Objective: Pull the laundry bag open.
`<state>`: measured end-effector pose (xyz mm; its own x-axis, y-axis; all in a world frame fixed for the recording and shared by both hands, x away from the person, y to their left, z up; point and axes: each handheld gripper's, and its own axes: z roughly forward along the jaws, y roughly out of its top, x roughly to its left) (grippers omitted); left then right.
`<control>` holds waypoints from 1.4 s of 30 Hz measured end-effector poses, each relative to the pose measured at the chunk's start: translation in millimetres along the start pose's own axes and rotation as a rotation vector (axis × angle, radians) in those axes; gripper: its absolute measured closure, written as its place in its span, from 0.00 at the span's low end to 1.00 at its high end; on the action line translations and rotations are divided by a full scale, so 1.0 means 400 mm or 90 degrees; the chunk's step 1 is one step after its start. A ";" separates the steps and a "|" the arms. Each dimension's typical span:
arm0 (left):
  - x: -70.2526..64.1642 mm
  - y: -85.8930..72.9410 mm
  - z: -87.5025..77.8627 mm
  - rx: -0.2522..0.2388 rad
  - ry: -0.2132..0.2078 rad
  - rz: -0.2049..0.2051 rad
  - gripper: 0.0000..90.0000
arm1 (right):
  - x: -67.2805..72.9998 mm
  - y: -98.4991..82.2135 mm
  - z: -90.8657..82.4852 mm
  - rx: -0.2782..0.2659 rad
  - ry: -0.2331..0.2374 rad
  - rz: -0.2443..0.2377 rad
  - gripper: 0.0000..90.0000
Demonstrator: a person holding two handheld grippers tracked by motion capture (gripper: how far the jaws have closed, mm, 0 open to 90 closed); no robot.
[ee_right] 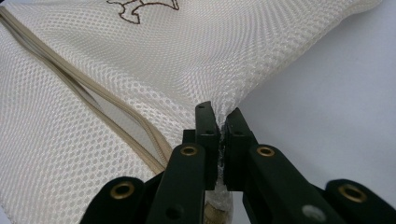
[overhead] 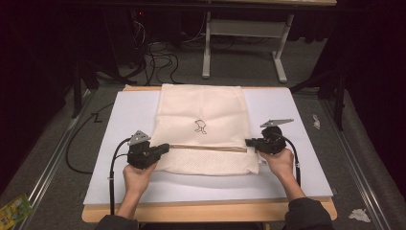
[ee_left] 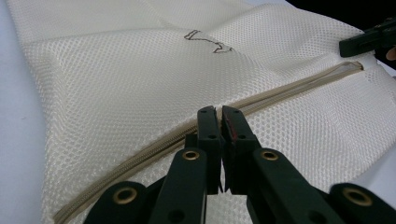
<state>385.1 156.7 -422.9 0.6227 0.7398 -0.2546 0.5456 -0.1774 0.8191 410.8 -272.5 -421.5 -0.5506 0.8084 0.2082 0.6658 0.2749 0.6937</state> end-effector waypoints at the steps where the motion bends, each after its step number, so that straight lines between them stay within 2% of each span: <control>1: 0.002 0.000 -0.002 0.000 0.003 0.001 0.97 | 0.001 0.000 0.000 0.001 -0.004 -0.002 0.99; 10: 0.021 -0.002 -0.023 -0.004 0.013 -0.008 0.97 | -0.002 0.000 -0.002 0.003 -0.009 -0.004 0.99; 19: 0.052 0.000 -0.058 -0.013 0.037 -0.019 0.97 | -0.007 0.003 -0.009 0.004 -0.014 -0.005 0.99; 27: 0.055 0.001 -0.060 -0.017 0.034 -0.018 0.97 | -0.008 0.004 -0.008 0.003 -0.015 -0.005 0.99; 31: 0.065 -0.002 -0.069 -0.024 0.043 -0.028 0.97 | -0.012 0.002 -0.010 0.004 -0.022 -0.004 0.99; 39: 0.079 -0.001 -0.085 -0.024 0.052 -0.030 0.97 | -0.012 0.005 -0.014 -0.001 -0.024 -0.006 0.99; 42: 0.083 -0.003 -0.087 -0.022 0.065 -0.027 0.97 | -0.012 0.008 -0.016 -0.005 -0.023 -0.004 0.99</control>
<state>385.8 204.3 -414.4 0.5385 0.8087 -0.2366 0.5496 -0.1242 0.8262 412.3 -279.0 -415.9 -0.5360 0.8251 0.1784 0.6583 0.2762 0.7003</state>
